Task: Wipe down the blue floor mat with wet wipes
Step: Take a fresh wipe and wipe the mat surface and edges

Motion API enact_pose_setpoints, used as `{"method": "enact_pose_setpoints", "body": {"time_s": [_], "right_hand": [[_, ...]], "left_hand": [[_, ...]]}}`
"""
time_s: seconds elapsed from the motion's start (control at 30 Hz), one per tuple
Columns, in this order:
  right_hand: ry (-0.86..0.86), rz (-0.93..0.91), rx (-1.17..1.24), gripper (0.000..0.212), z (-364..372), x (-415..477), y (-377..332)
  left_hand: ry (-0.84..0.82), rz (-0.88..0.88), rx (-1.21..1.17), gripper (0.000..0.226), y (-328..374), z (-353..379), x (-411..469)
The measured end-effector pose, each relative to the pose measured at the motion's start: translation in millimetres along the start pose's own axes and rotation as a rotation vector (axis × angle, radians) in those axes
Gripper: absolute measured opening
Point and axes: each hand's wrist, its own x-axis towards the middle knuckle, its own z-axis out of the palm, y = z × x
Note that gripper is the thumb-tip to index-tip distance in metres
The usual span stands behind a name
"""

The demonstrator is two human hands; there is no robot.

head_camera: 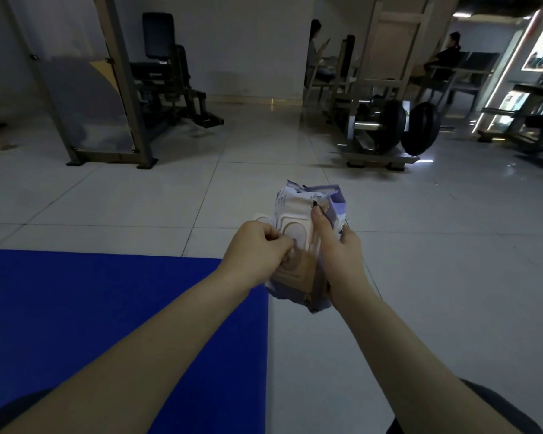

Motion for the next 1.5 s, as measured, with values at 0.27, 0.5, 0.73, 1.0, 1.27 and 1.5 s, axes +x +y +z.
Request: {"method": "enact_pose_setpoints", "body": {"time_s": [0.27,0.5,0.73,1.0,1.27,1.5], "right_hand": [[0.015,0.078,-0.035,0.050,-1.0,6.0,4.4],[0.047,0.131,-0.080,0.050,2.2,5.8,7.5],[0.002,0.101,-0.046,0.035,5.5,2.7,2.9],[0.011,0.164,-0.036,0.040,7.2,5.3,5.9],[0.107,0.335,0.072,0.047,3.7,8.1,10.2],[-0.068,0.400,0.219,0.106,9.9,16.1,12.4]], "left_hand": [[-0.153,-0.064,-0.174,0.026,5.6,-23.2,9.3],[-0.062,-0.040,-0.323,0.023,7.0,-34.2,10.8],[0.006,0.001,-0.564,0.018,9.4,-36.8,15.6],[0.112,0.002,-0.931,0.020,9.5,-56.7,26.5],[0.259,-0.050,-0.315,0.010,12.4,-78.8,23.0],[-0.175,0.073,0.260,0.031,-2.8,-38.6,12.3]]}}
